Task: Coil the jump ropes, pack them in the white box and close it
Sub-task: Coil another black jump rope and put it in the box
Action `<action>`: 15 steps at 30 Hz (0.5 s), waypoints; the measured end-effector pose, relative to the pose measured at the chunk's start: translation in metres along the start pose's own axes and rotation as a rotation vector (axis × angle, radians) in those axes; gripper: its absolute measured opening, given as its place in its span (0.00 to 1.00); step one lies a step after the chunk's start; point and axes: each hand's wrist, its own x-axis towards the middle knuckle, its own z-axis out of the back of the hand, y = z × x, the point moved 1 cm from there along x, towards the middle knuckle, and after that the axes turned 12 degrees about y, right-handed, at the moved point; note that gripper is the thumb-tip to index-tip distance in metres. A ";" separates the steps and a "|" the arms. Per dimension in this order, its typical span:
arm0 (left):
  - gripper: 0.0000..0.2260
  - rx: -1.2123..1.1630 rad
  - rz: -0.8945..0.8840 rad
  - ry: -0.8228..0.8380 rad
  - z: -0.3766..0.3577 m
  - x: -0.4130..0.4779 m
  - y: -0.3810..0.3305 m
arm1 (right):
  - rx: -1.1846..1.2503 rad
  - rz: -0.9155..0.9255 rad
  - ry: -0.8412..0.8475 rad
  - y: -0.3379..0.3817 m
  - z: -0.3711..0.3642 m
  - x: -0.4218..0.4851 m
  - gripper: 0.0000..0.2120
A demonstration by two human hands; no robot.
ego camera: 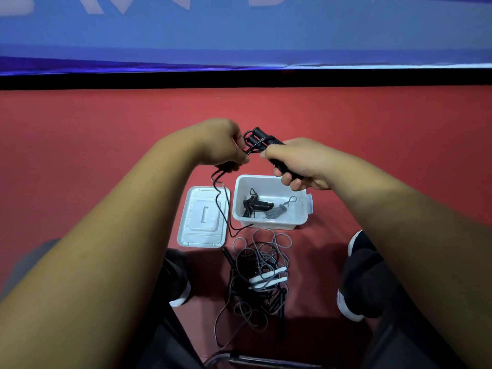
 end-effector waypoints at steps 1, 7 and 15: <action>0.06 -0.061 0.030 0.020 -0.003 0.003 0.003 | 0.038 0.024 -0.003 0.002 -0.002 -0.001 0.16; 0.09 -0.270 0.012 -0.035 -0.008 0.006 -0.006 | 0.196 0.077 -0.064 0.009 -0.007 -0.001 0.33; 0.10 -0.211 -0.182 -0.226 0.004 -0.006 -0.017 | 0.329 0.108 -0.072 0.018 0.000 -0.008 0.34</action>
